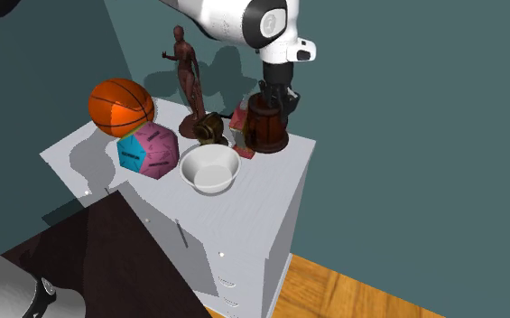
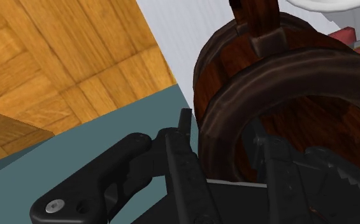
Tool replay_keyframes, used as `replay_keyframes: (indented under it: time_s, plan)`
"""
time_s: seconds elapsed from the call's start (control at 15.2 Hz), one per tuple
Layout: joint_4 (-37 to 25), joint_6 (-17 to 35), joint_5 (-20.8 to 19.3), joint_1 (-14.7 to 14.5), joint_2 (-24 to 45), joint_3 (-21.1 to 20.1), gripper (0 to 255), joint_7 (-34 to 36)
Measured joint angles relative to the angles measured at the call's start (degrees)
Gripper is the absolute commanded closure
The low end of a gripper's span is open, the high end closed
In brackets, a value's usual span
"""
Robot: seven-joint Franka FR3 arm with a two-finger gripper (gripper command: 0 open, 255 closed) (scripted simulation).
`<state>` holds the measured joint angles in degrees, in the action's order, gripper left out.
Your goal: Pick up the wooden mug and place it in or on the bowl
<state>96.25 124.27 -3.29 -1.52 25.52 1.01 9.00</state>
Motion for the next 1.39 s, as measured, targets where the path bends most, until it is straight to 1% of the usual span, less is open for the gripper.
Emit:
replay_keyframes:
  time_s: [0.07, 0.33, 0.92, 1.06, 1.39]
  plan:
    - [1.06, -0.04, -0.08, -0.28, -1.05, -0.07, 255, 0.40]
    - [9.91, 1.52, -0.67, -2.23, -8.16, -0.76, 255, 3.32]
    - [26.45, 1.50, -1.18, -6.75, -24.28, -3.87, 255, 11.21]
    - [27.76, 2.14, -1.24, -7.21, -24.90, -4.32, 255, 12.20]
    - [29.83, 5.55, -1.58, -7.27, -23.49, -4.36, 255, 12.78]
